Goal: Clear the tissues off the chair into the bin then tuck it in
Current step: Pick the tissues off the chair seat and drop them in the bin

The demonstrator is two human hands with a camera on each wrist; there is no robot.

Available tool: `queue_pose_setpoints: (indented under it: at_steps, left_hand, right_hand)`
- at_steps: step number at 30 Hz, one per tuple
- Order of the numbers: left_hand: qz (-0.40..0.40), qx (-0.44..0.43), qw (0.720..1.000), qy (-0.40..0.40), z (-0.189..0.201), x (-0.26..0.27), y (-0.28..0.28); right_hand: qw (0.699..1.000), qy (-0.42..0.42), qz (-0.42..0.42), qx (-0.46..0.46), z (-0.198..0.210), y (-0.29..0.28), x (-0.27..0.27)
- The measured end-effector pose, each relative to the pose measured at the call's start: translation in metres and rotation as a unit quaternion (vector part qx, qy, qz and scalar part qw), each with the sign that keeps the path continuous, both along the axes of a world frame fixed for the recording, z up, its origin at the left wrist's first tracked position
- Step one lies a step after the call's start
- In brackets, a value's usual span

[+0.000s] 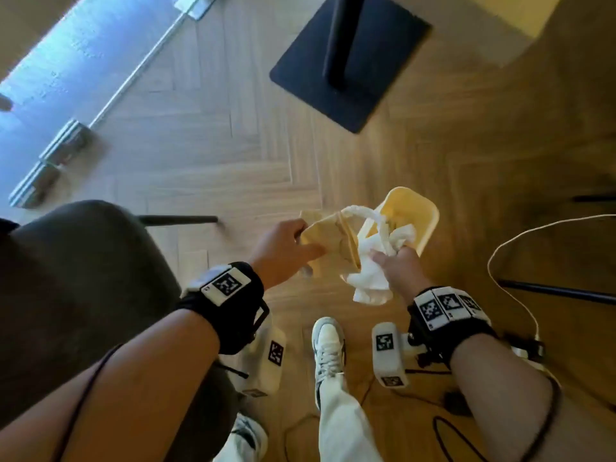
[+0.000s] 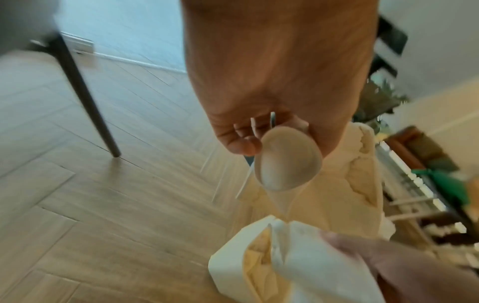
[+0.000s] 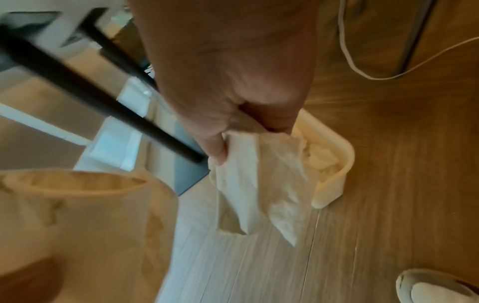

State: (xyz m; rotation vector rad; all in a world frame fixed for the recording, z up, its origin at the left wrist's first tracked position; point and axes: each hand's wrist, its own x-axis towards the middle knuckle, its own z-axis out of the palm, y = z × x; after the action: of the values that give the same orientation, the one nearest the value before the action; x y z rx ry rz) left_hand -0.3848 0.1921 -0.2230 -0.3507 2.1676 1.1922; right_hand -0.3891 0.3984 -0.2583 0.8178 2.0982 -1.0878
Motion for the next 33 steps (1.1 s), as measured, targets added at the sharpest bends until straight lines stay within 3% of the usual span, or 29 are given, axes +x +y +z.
queue_pose_setpoints:
  at_steps: [8, 13, 17, 22, 27, 33]
  left_hand:
    - [-0.134, -0.101, 0.984, -0.059, -0.124, -0.071, 0.144]
    - [-0.132, -0.142, 0.977, -0.09, -0.184, -0.088, 0.187]
    - [-0.182, -0.167, 0.96, -0.129, -0.212, -0.091, 0.2]
    - [-0.235, -0.141, 0.937, -0.218, -0.212, -0.081, 0.212]
    - [-0.229, -0.122, 0.945, -0.2, -0.196, -0.077, 0.206]
    - [-0.164, -0.091, 0.974, -0.131, -0.103, -0.071, 0.145]
  right_hand:
    - [0.997, -0.053, -0.059, 0.024, -0.099, 0.112, -0.067]
    - [0.996, -0.067, -0.061, -0.016, -0.149, 0.132, -0.08]
    - [0.995, -0.081, -0.026, -0.05, -0.162, 0.132, -0.084]
    - [0.997, -0.06, 0.045, -0.03, -0.159, 0.133, -0.088]
    - [0.997, 0.026, 0.066, 0.015, -0.14, 0.133, -0.088]
    - [0.986, -0.032, 0.157, -0.052, -0.067, 0.084, -0.06]
